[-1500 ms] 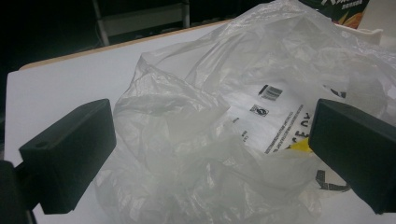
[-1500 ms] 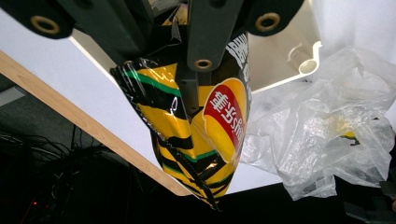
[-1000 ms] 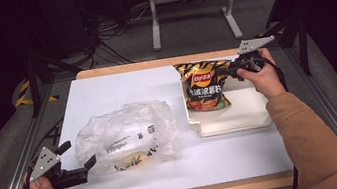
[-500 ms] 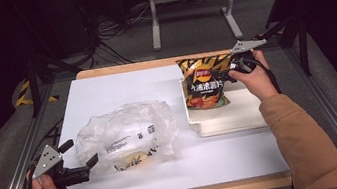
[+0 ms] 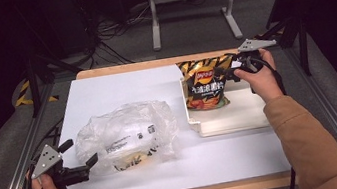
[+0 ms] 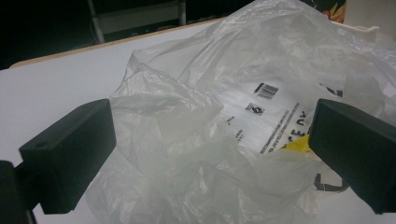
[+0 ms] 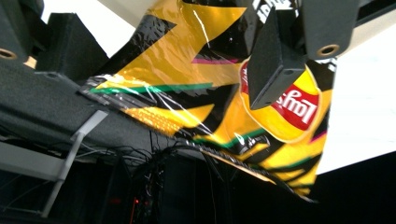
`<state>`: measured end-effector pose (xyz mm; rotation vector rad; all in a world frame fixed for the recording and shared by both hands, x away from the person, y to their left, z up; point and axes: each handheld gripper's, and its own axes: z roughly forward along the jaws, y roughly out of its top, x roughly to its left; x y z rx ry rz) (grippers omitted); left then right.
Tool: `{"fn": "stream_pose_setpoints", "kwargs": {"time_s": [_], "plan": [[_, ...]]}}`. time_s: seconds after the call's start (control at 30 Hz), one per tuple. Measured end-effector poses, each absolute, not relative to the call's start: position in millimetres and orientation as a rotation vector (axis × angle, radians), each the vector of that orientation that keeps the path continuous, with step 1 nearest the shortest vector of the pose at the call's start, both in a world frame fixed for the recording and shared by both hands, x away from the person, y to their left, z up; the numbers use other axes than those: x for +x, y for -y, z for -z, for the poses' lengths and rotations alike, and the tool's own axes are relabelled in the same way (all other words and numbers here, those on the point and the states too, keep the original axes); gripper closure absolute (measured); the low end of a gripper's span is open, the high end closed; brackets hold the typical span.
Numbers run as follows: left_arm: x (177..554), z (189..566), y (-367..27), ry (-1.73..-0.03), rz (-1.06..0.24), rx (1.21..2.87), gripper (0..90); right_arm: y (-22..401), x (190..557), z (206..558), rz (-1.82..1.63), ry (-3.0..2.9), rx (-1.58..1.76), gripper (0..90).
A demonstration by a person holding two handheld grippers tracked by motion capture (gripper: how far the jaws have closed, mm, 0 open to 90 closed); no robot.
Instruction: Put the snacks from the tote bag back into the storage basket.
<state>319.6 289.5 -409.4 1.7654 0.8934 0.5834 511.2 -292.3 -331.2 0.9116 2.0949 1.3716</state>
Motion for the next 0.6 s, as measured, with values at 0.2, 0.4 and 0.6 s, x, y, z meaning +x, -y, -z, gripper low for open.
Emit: {"fn": "stream_pose_setpoints", "kwargs": {"time_s": [0.2,0.4,0.6], "plan": [[320.6,408.3,-287.6,-0.885,-0.577,1.766,1.5,297.0,499.9,321.9,-1.401,-2.079,0.893,21.9],[319.0,407.6,-288.2,-0.882,-0.564,1.754,1.4,306.7,482.1,307.7,-1.421,-2.052,0.881,21.9],[316.5,405.6,-291.7,-0.895,-0.565,1.747,1.3,317.2,458.6,296.6,-1.432,-2.042,0.837,21.7]]}}
